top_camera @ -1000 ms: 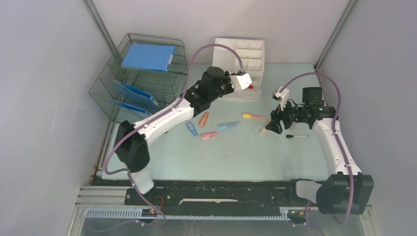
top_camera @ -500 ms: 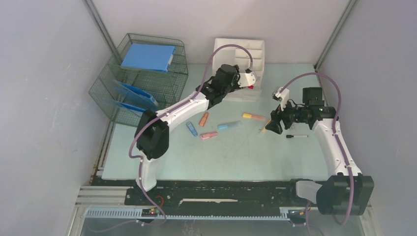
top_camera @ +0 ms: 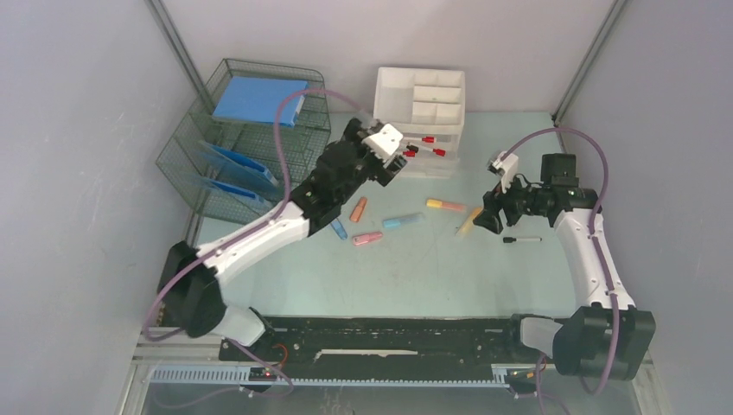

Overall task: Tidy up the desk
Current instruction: Place the stationery in the drawer, then pick up the stationery from the center of the board.

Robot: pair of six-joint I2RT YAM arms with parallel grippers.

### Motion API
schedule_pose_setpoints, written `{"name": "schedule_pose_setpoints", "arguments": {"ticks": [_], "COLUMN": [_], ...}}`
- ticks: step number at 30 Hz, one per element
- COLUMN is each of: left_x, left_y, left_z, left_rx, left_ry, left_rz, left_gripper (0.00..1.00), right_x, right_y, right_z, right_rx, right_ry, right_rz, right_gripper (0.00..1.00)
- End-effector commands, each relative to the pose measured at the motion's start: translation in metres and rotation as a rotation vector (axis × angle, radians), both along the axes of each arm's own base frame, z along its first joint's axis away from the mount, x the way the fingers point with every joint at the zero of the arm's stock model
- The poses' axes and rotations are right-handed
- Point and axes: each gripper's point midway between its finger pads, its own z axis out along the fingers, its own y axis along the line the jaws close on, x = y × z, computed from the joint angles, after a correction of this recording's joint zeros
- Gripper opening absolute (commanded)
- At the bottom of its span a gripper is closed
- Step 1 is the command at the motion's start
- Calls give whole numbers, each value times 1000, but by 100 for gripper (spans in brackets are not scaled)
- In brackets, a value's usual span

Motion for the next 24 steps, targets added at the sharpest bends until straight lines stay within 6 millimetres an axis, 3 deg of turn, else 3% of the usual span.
{"name": "schedule_pose_setpoints", "arguments": {"ticks": [1, 4, 8, 13, 15, 21, 24], "left_x": [-38, -53, -59, -56, -51, -37, -29], "left_y": [4, 0, -14, -40, -50, -85, -96], "left_z": [10, 2, 12, 45, 69, 130, 135], "left_rx": [-326, -424, -495, -595, -670, -839, -863], "left_ry": [38, 108, 150, 129, 96, 38, 53], "left_rz": [-79, -148, -231, -343, -384, -528, -548], "left_gripper": [100, 100, 100, 100, 100, 100, 100], "right_x": [8, 13, 20, 37, 49, 87, 106], "right_y": [-16, -27, -33, -32, -32, -58, -80], "right_z": [0, -10, -22, -29, -31, -50, -58], "right_rx": [-40, -62, -62, 32, 79, 118, 108], "right_ry": [-14, 19, 74, 151, 166, 195, 195], "right_rz": [-46, -84, -139, -252, -304, -638, -870], "right_gripper": [75, 75, 75, 73, 73, 76, 76]}}
